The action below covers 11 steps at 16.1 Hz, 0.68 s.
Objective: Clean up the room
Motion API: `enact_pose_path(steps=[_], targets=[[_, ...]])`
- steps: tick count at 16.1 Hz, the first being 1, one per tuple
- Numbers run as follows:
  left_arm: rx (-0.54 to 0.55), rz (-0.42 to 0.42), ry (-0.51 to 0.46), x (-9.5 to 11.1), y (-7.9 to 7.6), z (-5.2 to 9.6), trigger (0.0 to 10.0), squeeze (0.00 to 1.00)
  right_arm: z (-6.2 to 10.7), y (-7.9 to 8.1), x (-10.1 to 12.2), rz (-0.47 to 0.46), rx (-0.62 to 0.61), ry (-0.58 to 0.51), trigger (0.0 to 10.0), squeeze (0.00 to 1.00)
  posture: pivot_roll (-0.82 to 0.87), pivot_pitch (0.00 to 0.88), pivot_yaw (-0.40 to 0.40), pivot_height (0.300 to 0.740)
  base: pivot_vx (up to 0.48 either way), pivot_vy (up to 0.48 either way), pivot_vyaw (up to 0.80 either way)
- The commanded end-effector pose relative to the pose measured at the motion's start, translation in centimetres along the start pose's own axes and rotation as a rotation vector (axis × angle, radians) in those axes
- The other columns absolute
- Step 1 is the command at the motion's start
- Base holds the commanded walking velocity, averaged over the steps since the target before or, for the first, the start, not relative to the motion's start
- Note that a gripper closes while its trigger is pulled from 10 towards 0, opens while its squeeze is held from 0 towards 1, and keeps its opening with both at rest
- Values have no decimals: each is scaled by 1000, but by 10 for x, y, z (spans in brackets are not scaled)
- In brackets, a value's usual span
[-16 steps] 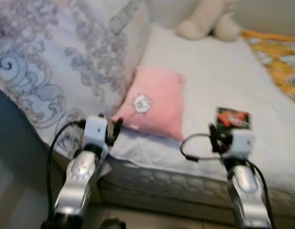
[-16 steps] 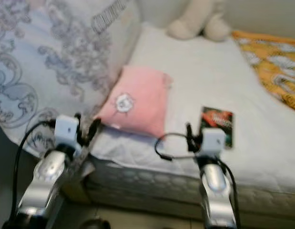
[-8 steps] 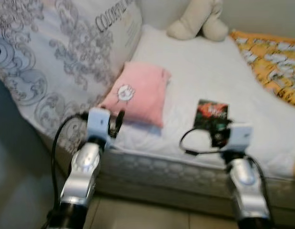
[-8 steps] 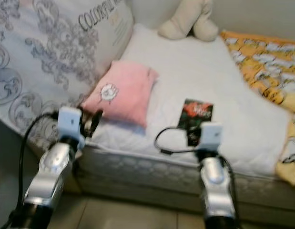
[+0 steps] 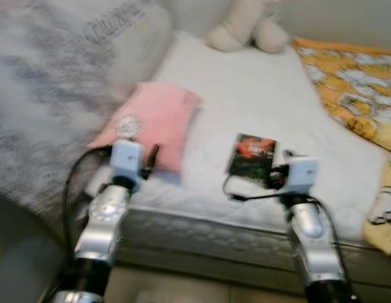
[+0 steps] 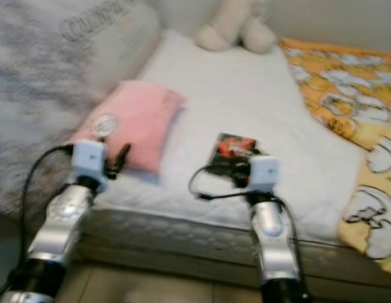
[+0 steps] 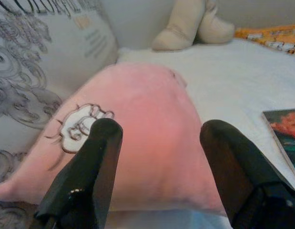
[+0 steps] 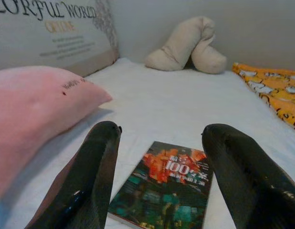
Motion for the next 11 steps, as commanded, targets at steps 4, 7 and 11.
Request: enact_pose_path(steps=[4,7,11], targets=[[-52,4,-16,5,-14,-4,10000,0,1,-13,1,31,-29,5,10000,0,-42,0,4,740,335,-340,0],[-52,1,-12,4,-10,-7,10000,0,2,-10,-4,12,-15,34,10000,0,-42,0,6,740,226,-224,0],[-71,-14,31,-3,-7,-11,10000,0,-5,-2,-12,-73,41,112,10000,0,-48,0,12,740,0,0,0]])
Point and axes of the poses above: a point about 5 cm out from each wrist's last joint towards the gripper, its own z axis pointing back from the gripper into the wrist, its own x axis along the axis of the wrist's last joint, y = z × x, the point moved 6 cm from there along -z, pointing out of the wrist towards the gripper, and after that the axes turned 5 degrees about -z, right-handed, at the moved point
